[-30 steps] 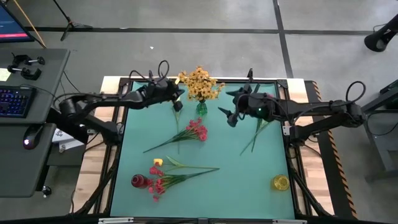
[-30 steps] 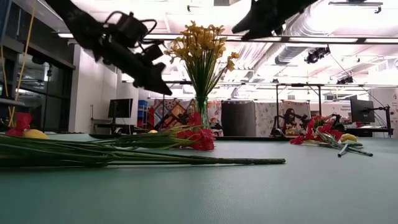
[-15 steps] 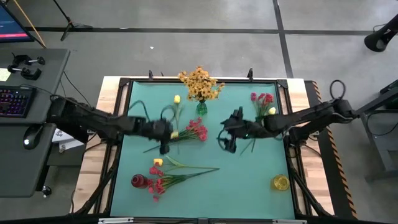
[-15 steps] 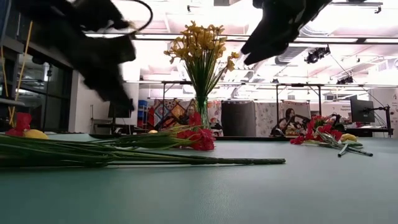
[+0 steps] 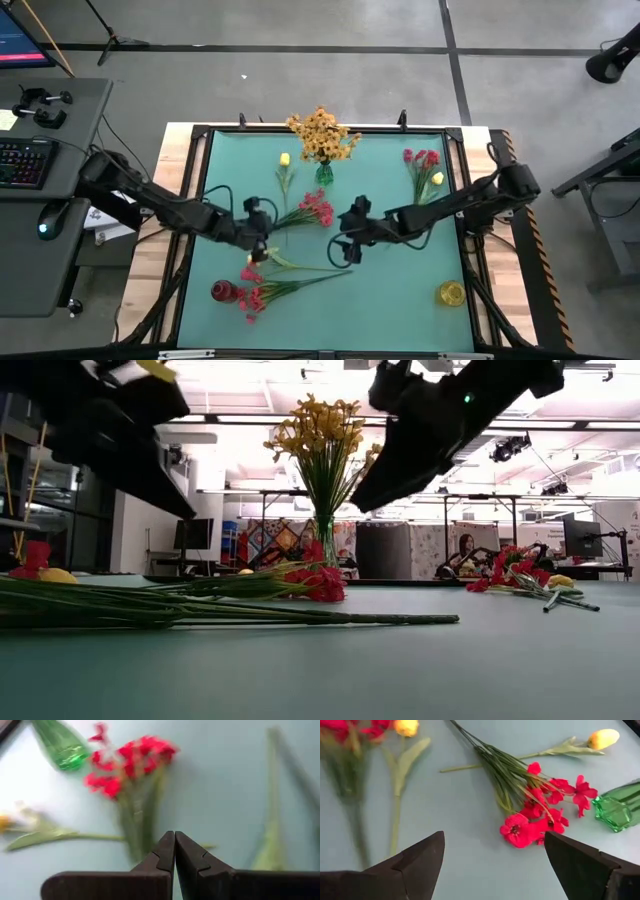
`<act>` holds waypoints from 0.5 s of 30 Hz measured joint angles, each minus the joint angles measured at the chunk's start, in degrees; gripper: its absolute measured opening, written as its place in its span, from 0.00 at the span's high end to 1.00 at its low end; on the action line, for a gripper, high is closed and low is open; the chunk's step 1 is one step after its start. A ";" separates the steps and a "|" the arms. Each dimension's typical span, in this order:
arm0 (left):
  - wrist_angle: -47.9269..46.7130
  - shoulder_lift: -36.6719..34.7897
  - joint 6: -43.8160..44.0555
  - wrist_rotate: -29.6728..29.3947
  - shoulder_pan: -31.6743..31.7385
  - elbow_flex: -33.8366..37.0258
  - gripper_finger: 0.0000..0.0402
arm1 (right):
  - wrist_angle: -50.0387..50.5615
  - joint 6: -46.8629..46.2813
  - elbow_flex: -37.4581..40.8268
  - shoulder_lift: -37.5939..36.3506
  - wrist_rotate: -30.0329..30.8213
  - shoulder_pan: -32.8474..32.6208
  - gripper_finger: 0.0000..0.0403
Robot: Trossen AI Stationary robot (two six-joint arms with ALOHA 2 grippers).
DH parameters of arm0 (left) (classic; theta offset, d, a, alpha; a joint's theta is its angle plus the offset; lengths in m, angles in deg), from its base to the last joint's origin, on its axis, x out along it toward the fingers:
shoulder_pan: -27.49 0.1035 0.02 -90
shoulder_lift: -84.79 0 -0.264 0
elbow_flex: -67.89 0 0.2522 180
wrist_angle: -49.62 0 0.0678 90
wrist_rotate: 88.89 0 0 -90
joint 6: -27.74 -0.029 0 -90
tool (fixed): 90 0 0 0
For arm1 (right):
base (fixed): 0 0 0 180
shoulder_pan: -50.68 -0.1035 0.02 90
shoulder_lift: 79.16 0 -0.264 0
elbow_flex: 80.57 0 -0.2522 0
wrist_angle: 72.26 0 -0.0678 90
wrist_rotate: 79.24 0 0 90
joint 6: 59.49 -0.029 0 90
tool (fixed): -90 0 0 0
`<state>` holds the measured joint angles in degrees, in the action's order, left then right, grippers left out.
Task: Sort flowers into vase by color
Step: Put the middle red flower into the red vase
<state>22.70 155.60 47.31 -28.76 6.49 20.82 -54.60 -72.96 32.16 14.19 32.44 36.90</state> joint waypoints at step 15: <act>-10.81 3.69 -1.07 16.92 15.06 -1.57 0.62 | -9.88 4.47 0.00 1.93 5.49 0.00 0.18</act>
<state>11.89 159.29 46.24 -11.84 21.55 19.26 -64.48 -68.49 32.16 16.12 37.93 36.90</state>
